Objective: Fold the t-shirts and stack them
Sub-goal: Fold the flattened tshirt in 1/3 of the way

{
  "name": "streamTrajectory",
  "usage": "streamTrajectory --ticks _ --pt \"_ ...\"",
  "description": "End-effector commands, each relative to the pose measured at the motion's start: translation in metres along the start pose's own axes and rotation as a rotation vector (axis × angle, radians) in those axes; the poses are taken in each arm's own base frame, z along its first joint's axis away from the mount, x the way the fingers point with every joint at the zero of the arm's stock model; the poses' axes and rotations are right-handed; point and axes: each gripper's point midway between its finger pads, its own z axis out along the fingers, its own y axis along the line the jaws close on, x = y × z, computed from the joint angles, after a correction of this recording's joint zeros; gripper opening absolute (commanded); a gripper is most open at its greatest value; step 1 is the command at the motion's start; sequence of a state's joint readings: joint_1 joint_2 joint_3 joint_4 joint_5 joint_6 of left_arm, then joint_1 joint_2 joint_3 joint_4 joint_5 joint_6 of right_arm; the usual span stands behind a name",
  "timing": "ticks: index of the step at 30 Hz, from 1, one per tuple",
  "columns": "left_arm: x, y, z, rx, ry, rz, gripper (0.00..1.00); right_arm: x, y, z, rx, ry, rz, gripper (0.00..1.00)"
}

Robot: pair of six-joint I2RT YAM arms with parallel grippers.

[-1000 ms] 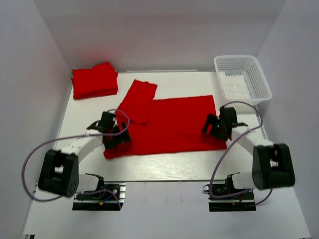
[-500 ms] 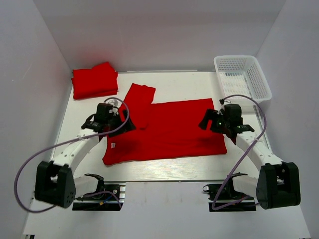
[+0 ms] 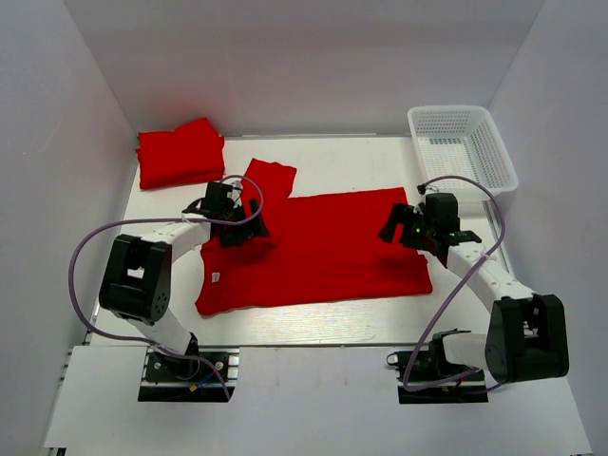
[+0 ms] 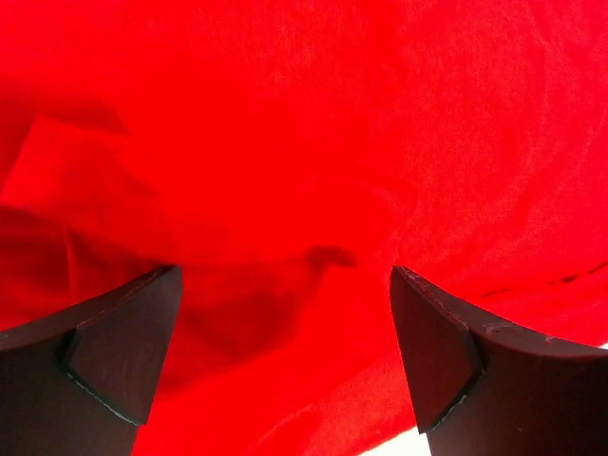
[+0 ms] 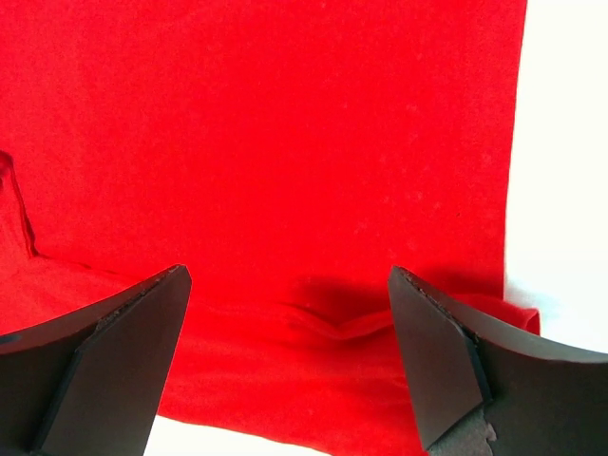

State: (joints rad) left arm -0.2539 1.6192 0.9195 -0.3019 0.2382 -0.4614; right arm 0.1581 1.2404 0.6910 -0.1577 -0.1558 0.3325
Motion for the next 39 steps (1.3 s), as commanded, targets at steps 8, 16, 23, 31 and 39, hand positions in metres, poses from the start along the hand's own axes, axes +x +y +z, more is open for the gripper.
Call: streamTrajectory --ticks 8,16,23,31,39 --pt "-0.05 -0.024 0.013 0.072 -0.133 0.029 1.0 -0.021 -0.001 0.007 0.022 -0.019 -0.002 0.9" --pt "-0.082 -0.033 0.027 0.085 -0.149 0.06 1.0 -0.016 -0.002 0.012 0.027 -0.005 0.015 0.9" --pt "-0.109 -0.041 0.054 0.125 -0.155 0.062 1.0 -0.024 -0.006 0.014 0.055 -0.025 0.022 0.9" --pt "-0.168 -0.062 0.043 0.126 -0.279 0.138 1.0 -0.063 -0.002 0.012 0.077 -0.12 -0.03 0.9" --pt "-0.244 -0.055 0.041 -0.056 -0.407 0.238 1.0 -0.11 -0.002 0.044 0.11 -0.112 -0.13 0.9"
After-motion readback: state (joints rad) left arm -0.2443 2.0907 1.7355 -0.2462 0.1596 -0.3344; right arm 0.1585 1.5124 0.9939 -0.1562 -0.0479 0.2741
